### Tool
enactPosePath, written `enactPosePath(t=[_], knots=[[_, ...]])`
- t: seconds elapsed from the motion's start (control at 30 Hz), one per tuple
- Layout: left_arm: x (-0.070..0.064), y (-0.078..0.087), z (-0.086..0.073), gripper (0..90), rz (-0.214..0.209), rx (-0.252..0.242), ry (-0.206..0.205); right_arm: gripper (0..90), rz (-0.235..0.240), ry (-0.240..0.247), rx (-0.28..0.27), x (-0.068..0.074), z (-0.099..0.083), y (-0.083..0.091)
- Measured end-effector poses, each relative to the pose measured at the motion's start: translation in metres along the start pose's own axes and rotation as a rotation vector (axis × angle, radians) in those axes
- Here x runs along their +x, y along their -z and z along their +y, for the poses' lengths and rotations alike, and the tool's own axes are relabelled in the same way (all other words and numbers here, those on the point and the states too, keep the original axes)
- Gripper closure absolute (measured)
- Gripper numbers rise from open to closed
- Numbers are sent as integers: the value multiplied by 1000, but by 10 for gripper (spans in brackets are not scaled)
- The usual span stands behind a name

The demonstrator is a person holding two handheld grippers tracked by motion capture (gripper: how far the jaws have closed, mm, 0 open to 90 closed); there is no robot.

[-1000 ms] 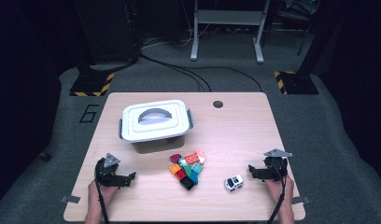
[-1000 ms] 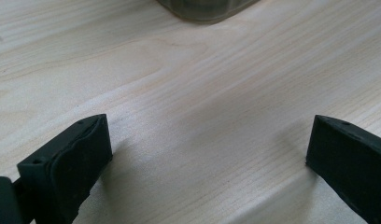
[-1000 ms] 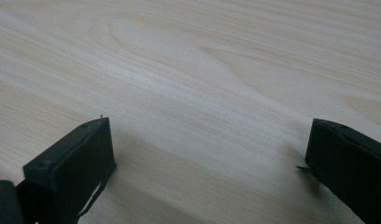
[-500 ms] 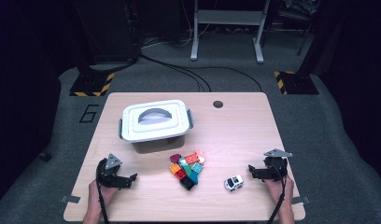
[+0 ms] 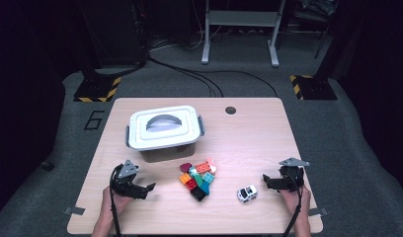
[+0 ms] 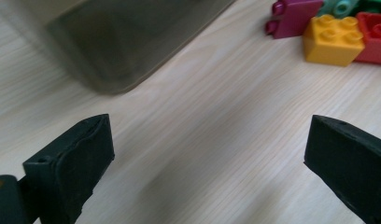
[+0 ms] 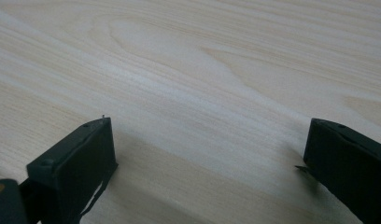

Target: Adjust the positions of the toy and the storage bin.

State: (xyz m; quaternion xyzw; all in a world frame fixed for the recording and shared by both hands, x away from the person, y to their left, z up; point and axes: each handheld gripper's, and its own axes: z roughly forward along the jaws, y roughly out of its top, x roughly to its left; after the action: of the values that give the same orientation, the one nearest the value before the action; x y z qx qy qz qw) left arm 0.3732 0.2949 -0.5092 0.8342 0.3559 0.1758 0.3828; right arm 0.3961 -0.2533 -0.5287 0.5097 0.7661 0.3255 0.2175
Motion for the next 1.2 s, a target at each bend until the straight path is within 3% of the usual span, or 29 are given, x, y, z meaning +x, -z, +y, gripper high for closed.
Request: enactPosePath(t=[0.53, 0.73, 1.2], knots=[[-36, -28, 20, 1, -125, -6, -85, 18, 0, -8, 1, 1, 0, 0], [-51, -48, 31, 1, -178, 9, -154, 19, 0, -10, 1, 1, 0, 0], [-58, -77, 48, 2, -257, 29, -197, 22, 1, -5, -1, 0, 0, 0]])
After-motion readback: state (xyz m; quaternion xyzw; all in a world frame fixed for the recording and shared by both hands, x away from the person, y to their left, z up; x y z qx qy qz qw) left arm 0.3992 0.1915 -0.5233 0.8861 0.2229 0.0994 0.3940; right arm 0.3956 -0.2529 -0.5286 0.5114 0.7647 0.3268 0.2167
